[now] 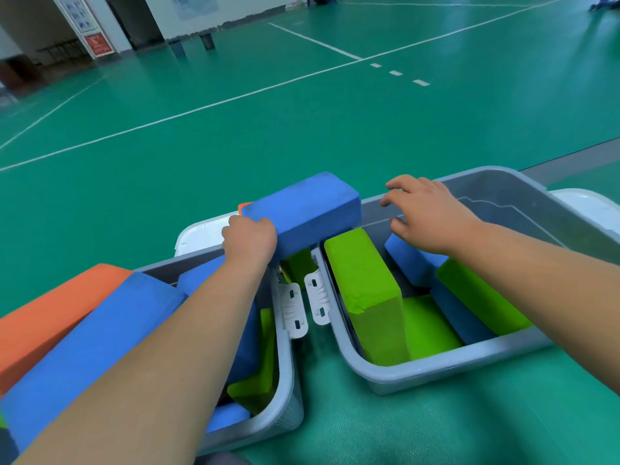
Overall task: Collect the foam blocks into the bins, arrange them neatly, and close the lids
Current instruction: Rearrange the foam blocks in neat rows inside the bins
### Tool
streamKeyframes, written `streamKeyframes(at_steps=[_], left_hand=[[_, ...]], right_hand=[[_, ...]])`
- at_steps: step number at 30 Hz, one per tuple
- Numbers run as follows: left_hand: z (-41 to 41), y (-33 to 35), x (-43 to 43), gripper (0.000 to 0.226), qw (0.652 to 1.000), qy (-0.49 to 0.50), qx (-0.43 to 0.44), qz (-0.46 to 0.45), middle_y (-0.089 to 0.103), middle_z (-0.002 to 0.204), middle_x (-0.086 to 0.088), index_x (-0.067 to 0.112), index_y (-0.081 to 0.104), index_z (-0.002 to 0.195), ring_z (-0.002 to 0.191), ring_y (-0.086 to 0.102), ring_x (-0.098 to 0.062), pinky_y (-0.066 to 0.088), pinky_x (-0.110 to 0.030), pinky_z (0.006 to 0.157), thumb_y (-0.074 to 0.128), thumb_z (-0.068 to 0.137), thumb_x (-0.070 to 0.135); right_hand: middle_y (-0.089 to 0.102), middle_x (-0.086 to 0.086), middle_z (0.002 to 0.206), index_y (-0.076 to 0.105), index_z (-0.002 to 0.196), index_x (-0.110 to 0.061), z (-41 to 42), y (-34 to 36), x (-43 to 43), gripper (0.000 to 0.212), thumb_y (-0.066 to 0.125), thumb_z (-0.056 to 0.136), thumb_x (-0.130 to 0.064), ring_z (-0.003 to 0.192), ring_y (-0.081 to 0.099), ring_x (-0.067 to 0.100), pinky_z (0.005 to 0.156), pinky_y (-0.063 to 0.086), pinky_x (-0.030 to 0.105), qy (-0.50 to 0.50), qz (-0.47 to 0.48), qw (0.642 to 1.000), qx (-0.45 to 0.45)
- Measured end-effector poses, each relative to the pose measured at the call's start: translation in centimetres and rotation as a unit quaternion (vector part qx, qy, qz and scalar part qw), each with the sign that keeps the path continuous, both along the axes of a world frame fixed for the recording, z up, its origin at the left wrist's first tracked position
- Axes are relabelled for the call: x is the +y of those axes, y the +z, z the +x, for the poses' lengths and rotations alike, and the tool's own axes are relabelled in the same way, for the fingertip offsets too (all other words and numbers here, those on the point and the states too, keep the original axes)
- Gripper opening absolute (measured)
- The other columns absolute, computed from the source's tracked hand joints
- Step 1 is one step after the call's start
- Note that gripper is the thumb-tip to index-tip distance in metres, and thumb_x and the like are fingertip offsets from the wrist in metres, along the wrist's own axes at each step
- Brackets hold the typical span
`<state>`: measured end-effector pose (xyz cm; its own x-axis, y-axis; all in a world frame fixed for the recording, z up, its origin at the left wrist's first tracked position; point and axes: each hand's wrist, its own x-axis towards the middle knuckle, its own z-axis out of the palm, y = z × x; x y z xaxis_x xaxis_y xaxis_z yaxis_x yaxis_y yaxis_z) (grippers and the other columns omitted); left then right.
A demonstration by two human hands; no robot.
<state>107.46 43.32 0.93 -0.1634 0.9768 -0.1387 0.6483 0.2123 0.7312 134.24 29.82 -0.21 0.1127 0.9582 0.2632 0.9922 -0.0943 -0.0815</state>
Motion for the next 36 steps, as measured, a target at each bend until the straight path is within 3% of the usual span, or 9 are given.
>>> streamKeyframes(at_steps=[4, 10, 14, 16, 21, 26, 30, 33, 36], left_hand=[[0.8, 0.6, -1.2, 0.051, 0.992, -0.055, 0.065, 0.098, 0.044, 0.141, -0.019, 0.002, 0.046, 0.138, 0.131, 0.044, -0.04, 0.039, -0.045, 0.104, 0.059, 0.094, 0.022], [4.3, 1.9, -3.9, 0.028, 0.943, -0.238, 0.002, 0.232, 0.064, 0.126, -0.002, 0.015, 0.068, 0.121, 0.12, 0.057, -0.018, 0.042, -0.03, 0.104, 0.057, 0.096, 0.018], [7.2, 2.1, -5.8, 0.016, 0.921, -0.339, -0.05, 0.188, 0.072, 0.094, 0.014, 0.025, 0.074, 0.097, 0.088, 0.063, -0.006, 0.047, -0.025, 0.078, 0.058, 0.099, 0.027], [8.0, 1.9, -6.6, 0.016, 0.914, -0.375, -0.035, 0.152, 0.072, 0.089, 0.013, 0.026, 0.073, 0.095, 0.081, 0.062, -0.007, 0.049, -0.026, 0.075, 0.059, 0.1, 0.034], [8.3, 0.8, -7.7, 0.013, 0.895, -0.427, 0.071, 0.112, 0.07, 0.092, 0.018, 0.027, 0.073, 0.094, 0.091, 0.064, -0.005, 0.05, -0.024, 0.076, 0.063, 0.097, 0.036], [8.2, 1.3, -8.1, 0.022, 0.902, -0.382, 0.168, 0.11, 0.069, 0.094, 0.01, 0.027, 0.07, 0.094, 0.094, 0.063, -0.016, 0.051, -0.031, 0.078, 0.063, 0.092, 0.048], [8.2, 1.5, -8.3, 0.042, 0.904, -0.358, 0.224, 0.072, 0.071, 0.105, -0.01, 0.016, 0.067, 0.098, 0.091, 0.061, -0.025, 0.053, -0.039, 0.082, 0.057, 0.093, 0.056], [7.9, 1.7, -8.3, 0.053, 0.904, -0.351, 0.239, 0.047, 0.067, 0.101, -0.01, 0.011, 0.065, 0.1, 0.091, 0.061, -0.025, 0.048, -0.036, 0.071, 0.055, 0.092, 0.062], [7.5, 1.9, -8.5, 0.055, 0.903, -0.35, 0.248, 0.013, 0.061, 0.098, -0.006, 0.015, 0.059, 0.1, 0.093, 0.059, -0.027, 0.038, -0.033, 0.061, 0.054, 0.089, 0.069]], right_hand=[[0.054, 0.003, 0.139, 0.066, 0.126, -0.025, 0.3, 0.5, -1.0, 0.036, 0.06, 0.091, -0.03, 0.119, 0.057, 0.035, 0.104, 0.044, 0.048, -0.013, -0.019, 1.0, 0.01], [0.055, 0.003, 0.137, 0.063, 0.131, -0.027, 1.5, 0.9, -3.4, 0.039, 0.056, 0.095, -0.04, 0.124, 0.053, 0.032, 0.104, 0.045, 0.047, -0.065, -0.123, 0.99, 0.025], [0.05, 0.002, 0.139, 0.056, 0.138, -0.029, 2.9, 0.2, -5.3, 0.047, 0.056, 0.095, -0.05, 0.124, 0.054, 0.032, 0.101, 0.048, 0.046, -0.104, -0.223, 0.968, 0.044], [0.05, 0.001, 0.137, 0.055, 0.139, -0.03, 3.6, -0.4, -6.1, 0.049, 0.056, 0.096, -0.053, 0.121, 0.057, 0.03, 0.101, 0.049, 0.047, -0.109, -0.253, 0.96, 0.056], [0.05, -0.001, 0.137, 0.053, 0.142, -0.031, 4.2, -1.5, -7.2, 0.057, 0.057, 0.093, -0.061, 0.124, 0.055, 0.029, 0.102, 0.049, 0.047, -0.102, -0.295, 0.949, 0.049], [0.043, 0.004, 0.139, 0.044, 0.14, -0.029, 2.8, -3.6, -7.5, 0.081, 0.065, 0.079, -0.078, 0.125, 0.05, 0.037, 0.088, 0.043, 0.048, -0.111, -0.349, 0.928, -0.073], [0.042, 0.006, 0.133, 0.042, 0.138, -0.021, 1.5, -4.1, -7.3, 0.072, 0.065, 0.086, -0.065, 0.119, 0.051, 0.035, 0.081, 0.038, 0.044, -0.123, -0.326, 0.926, -0.144], [0.045, 0.005, 0.13, 0.042, 0.14, -0.019, 1.5, -4.4, -6.9, 0.059, 0.061, 0.091, -0.047, 0.118, 0.049, 0.034, 0.083, 0.039, 0.041, -0.137, -0.31, 0.928, -0.155], [0.045, 0.008, 0.138, 0.041, 0.143, -0.018, 2.5, -3.5, -6.3, 0.058, 0.055, 0.092, -0.041, 0.129, 0.042, 0.04, 0.097, 0.04, 0.045, -0.195, -0.285, 0.927, -0.143]])
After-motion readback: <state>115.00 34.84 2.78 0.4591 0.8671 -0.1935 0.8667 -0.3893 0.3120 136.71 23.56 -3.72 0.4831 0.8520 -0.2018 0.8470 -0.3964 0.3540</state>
